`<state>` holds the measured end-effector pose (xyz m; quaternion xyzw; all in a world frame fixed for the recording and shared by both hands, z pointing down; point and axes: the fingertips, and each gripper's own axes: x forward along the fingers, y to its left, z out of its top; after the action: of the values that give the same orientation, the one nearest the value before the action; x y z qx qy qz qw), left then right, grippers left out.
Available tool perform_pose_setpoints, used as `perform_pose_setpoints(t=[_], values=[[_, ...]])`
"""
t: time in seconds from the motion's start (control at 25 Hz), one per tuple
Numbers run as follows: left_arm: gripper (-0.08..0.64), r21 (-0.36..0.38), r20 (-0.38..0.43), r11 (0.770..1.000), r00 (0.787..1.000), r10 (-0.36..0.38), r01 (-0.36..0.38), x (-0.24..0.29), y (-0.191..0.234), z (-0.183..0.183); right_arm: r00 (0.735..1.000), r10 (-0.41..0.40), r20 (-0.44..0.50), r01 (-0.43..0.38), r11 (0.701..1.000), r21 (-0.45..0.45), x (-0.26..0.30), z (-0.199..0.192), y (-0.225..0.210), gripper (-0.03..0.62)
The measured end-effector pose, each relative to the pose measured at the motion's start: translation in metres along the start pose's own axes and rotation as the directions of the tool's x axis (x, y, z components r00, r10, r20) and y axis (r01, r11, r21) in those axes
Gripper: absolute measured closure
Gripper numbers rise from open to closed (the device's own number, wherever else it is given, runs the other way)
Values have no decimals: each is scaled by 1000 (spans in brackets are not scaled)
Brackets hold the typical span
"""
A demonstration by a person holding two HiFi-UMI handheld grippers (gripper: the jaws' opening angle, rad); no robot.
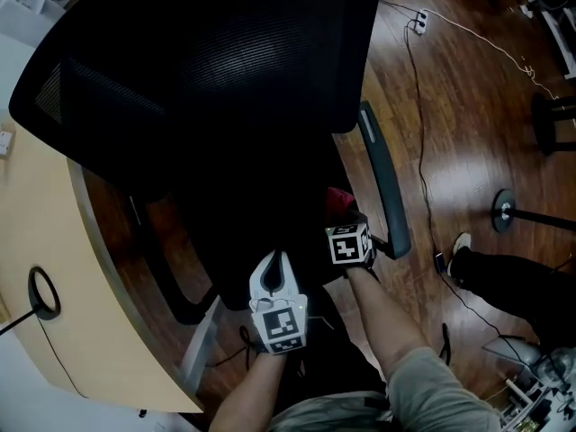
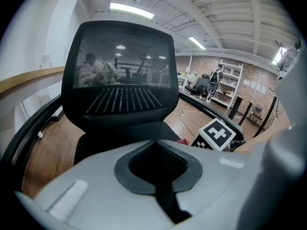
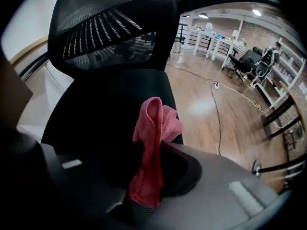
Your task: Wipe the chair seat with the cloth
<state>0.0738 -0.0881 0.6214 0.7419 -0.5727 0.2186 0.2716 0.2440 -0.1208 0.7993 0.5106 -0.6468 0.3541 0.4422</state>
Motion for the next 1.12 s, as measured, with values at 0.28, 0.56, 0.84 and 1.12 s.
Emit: perform_pose_setpoints(t=[0.28,0.56,0.84,1.12], values=[[555,-28,12,997,997,73,-73,-50,47,-28,995,64,75,-64,998,0,-21,11,50,496],[555,-74,-19,978,980,196,-197,-148,110,-60,921,390,16,-375,895,-241,-70,-20,256,495],[555,-91,-40,956,960,276,-278,-173,144,-93,858,495,-136,-508,777,-372,-58,-83,362,495],[555,-68,-129,959,956,264,-274,-154,124,-138,891,443,-101,-450,832,-324,-33,-92,300,495]])
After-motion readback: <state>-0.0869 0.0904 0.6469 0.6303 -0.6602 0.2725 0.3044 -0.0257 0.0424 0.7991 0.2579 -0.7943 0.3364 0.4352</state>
